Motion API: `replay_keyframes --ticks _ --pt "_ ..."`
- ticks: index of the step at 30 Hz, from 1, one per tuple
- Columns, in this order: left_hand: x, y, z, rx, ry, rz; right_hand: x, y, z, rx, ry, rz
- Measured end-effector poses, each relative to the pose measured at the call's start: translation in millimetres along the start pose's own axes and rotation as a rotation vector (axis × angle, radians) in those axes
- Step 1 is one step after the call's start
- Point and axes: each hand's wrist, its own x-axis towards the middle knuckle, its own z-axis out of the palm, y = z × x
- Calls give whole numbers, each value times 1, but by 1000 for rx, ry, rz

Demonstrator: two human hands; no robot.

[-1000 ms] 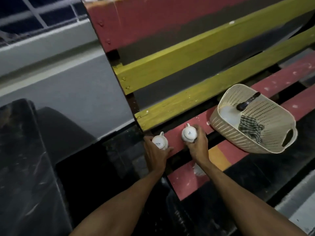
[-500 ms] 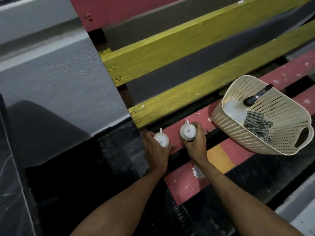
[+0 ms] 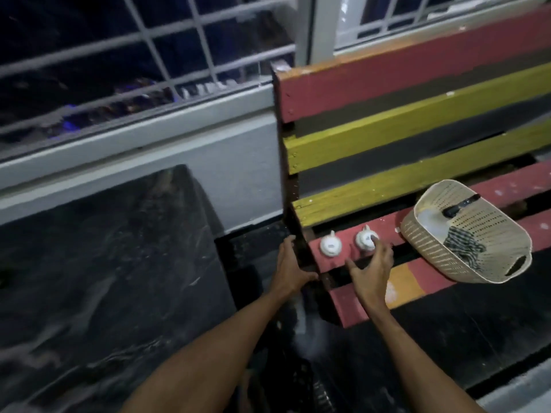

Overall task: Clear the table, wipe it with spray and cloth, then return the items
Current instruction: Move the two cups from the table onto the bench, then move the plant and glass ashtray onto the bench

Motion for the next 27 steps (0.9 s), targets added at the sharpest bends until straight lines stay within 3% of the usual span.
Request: replay_keyframes --ticks 3,7,13,17,22,27 --pt "-40 6 -71 19 14 36 -55 -54 9 -11 45 -46" --pt "-125 -23 -196 -70 232 80 -164 -142 49 26 -40 -188" --pt "-248 -142 -367 -122 559 80 -344 -261 140 99 -222 -328" --pt "-297 -216 -443 -198 670 -88 -427 -300 187 60 -418 -312" --pt "-302 -281 -493 -253 616 -373 -476 -316 221 -119 -579 -294" --pt "-276 -299 -509 -265 568 -467 -490 -305 242 -313 -627 -321"
